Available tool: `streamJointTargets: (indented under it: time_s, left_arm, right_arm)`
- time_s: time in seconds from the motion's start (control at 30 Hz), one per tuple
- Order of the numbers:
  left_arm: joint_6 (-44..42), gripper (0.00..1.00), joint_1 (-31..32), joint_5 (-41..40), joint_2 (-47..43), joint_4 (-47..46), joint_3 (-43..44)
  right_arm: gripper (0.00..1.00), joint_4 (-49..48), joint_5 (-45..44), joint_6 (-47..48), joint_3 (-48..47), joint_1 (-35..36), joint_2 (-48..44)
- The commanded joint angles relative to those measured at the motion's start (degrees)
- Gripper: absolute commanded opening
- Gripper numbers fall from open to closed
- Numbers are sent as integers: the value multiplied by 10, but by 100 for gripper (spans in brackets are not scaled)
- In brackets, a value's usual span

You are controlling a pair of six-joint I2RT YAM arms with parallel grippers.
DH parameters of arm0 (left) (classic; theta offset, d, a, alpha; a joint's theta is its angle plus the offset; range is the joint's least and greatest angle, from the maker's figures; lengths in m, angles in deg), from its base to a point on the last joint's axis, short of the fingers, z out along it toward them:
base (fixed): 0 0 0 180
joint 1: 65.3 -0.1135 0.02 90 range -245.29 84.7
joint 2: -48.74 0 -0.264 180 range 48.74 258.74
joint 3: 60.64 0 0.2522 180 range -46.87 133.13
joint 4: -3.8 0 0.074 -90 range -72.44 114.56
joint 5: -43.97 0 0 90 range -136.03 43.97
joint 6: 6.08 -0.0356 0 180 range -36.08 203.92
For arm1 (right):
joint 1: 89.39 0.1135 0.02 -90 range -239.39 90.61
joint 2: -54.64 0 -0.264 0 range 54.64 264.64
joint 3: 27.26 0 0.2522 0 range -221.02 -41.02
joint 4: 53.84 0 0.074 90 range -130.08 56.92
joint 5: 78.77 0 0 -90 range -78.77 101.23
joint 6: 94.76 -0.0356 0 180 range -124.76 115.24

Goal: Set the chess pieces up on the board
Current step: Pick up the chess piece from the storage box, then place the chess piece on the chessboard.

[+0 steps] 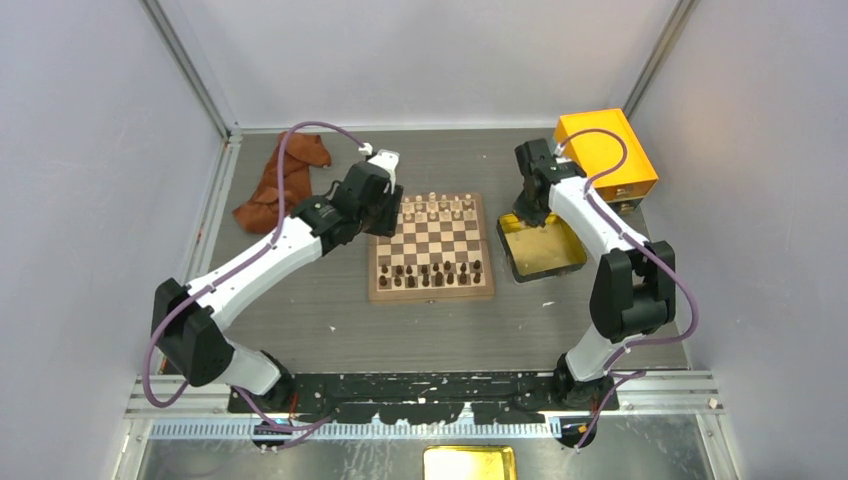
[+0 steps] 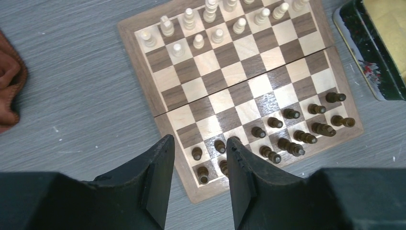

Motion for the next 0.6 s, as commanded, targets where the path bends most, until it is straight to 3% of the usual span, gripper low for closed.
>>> streamJointTargets:
  time_s: [0.0,0.27,0.57]
  left_arm:
    - [3,45,-3,-55,-49,3,21]
    - [48,45,-63,-71,-119,32,-15]
    - [65,45,-114,-89,-155,65,-39]
  right_arm:
    - [1,31,-6,33,-94,9,9]
    - [1,98,11,67,-272,80,103]
    - [1,194,29,101,-541,180,268]
